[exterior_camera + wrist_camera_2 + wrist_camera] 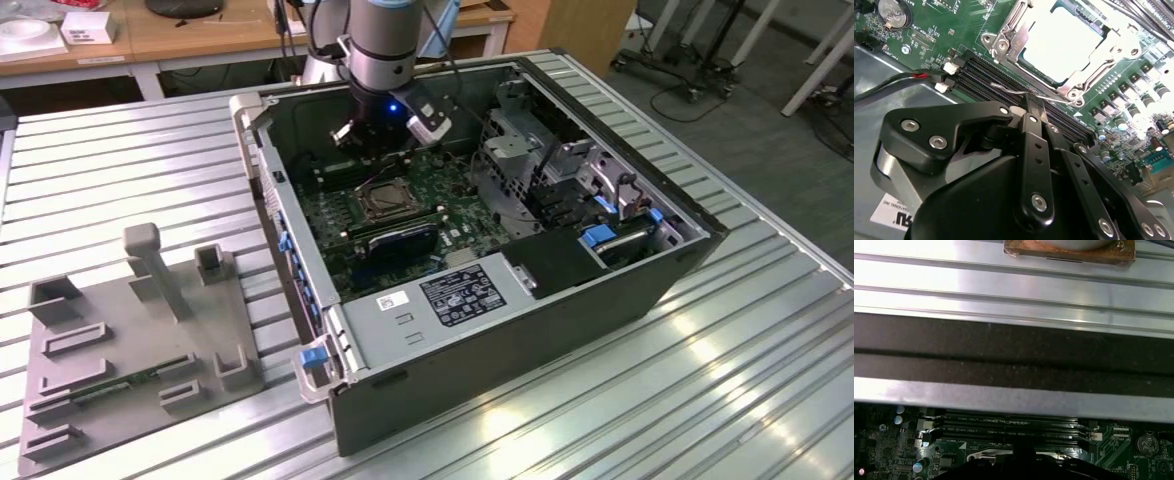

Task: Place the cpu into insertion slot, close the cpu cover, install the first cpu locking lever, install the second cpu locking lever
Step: 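Install the first cpu locking lever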

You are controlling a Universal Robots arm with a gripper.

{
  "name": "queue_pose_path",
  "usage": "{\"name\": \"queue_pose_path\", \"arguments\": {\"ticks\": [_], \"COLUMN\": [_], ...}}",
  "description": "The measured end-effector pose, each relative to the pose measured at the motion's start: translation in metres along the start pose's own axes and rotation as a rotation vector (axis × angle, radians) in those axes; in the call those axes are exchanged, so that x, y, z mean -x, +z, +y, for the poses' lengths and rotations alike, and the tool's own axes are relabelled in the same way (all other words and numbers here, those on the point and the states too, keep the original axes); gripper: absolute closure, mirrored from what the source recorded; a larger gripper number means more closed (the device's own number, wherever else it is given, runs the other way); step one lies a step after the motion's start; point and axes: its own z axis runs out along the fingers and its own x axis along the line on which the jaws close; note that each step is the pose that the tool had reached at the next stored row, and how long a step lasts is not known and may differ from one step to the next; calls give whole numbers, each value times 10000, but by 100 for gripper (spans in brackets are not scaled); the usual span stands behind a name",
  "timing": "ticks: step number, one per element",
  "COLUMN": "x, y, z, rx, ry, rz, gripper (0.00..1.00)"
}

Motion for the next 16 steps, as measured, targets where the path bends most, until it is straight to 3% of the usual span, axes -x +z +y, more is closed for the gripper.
{"name": "queue_pose_path", "arguments": {"ticks": [6, 16], "x": [21, 116], "y": [38, 83], "z": [-8, -21], "rx": [0, 0], "ry": [0, 1], "rz": [0, 0], "gripper": [90, 90]}}
